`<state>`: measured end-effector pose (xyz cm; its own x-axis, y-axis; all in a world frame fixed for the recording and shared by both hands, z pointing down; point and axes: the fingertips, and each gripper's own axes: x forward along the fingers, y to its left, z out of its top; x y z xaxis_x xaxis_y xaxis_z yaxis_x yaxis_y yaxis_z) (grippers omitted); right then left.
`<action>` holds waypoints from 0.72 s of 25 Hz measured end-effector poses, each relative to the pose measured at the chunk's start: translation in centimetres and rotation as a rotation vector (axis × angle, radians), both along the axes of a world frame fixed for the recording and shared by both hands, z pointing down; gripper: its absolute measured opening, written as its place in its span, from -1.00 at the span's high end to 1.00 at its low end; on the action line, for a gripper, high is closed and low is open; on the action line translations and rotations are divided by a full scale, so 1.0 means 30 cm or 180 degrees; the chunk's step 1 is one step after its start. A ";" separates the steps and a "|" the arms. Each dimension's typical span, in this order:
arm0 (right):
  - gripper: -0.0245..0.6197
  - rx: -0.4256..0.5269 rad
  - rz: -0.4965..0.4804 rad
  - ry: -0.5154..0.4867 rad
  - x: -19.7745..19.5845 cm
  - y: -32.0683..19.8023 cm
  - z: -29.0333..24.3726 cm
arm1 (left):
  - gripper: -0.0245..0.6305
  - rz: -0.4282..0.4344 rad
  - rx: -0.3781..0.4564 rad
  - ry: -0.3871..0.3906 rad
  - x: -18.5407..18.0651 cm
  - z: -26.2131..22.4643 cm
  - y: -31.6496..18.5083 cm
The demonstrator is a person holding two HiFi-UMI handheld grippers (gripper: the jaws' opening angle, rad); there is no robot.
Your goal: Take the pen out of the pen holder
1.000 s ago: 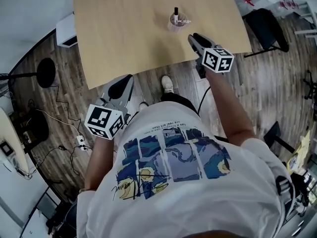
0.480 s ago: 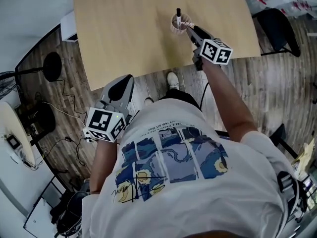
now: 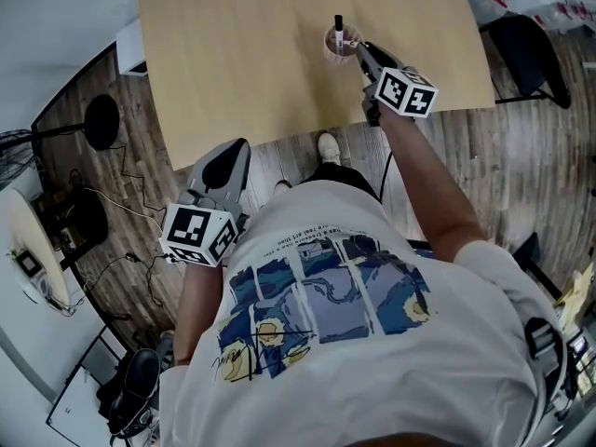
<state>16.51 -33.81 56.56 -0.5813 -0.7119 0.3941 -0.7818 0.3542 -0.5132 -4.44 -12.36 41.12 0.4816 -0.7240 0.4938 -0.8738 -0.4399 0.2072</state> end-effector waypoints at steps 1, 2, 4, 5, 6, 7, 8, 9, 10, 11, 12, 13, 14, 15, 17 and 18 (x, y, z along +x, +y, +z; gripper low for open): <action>0.78 0.0018 0.0007 0.0028 -0.002 0.003 -0.001 | 0.90 -0.0006 0.0006 0.0006 -0.005 0.001 0.001; 0.80 0.0036 0.0011 0.0047 -0.004 0.005 -0.002 | 0.90 -0.0008 0.0010 0.0011 -0.009 0.002 0.001; 0.81 0.0074 0.0017 0.0065 -0.003 0.006 -0.004 | 0.90 -0.0008 0.0015 0.0010 -0.015 0.005 -0.001; 0.81 0.0096 0.0022 0.0073 0.000 0.005 -0.008 | 0.90 -0.0009 0.0017 0.0010 -0.017 0.005 -0.001; 0.81 0.0121 0.0027 0.0081 0.002 0.004 -0.014 | 0.90 -0.0010 0.0020 0.0012 -0.019 0.005 0.000; 0.81 0.0146 0.0032 0.0089 0.005 0.005 -0.021 | 0.90 -0.0010 0.0024 0.0014 -0.022 0.004 0.003; 0.81 0.0168 0.0036 0.0093 0.007 0.006 -0.030 | 0.90 -0.0007 0.0028 0.0015 -0.025 0.003 0.007; 0.81 0.0186 0.0043 0.0089 0.010 0.008 -0.038 | 0.90 -0.0001 0.0033 0.0016 -0.028 0.002 0.012; 0.81 0.0203 0.0052 0.0079 0.014 0.009 -0.048 | 0.90 0.0005 0.0038 0.0019 -0.028 0.002 0.017; 0.81 0.0227 0.0057 0.0069 0.020 0.010 -0.060 | 0.90 0.0012 0.0043 0.0023 -0.027 0.001 0.021; 0.81 0.0259 0.0057 0.0068 0.026 0.011 -0.074 | 0.90 0.0018 0.0051 0.0028 -0.024 0.000 0.024; 0.81 0.0295 0.0053 0.0079 0.031 0.011 -0.090 | 0.90 0.0025 0.0058 0.0032 -0.020 -0.002 0.028; 0.81 0.0327 0.0053 0.0095 0.036 0.012 -0.106 | 0.90 0.0032 0.0065 0.0036 -0.019 -0.003 0.033; 0.82 0.0353 0.0060 0.0110 0.038 0.014 -0.120 | 0.90 0.0040 0.0071 0.0044 -0.021 -0.004 0.038; 0.82 0.0408 0.0082 0.0144 0.041 0.015 -0.149 | 0.90 0.0059 0.0084 0.0067 -0.030 -0.001 0.047; 0.82 0.0443 0.0093 0.0168 0.042 0.015 -0.164 | 0.90 0.0069 0.0091 0.0081 -0.036 0.002 0.051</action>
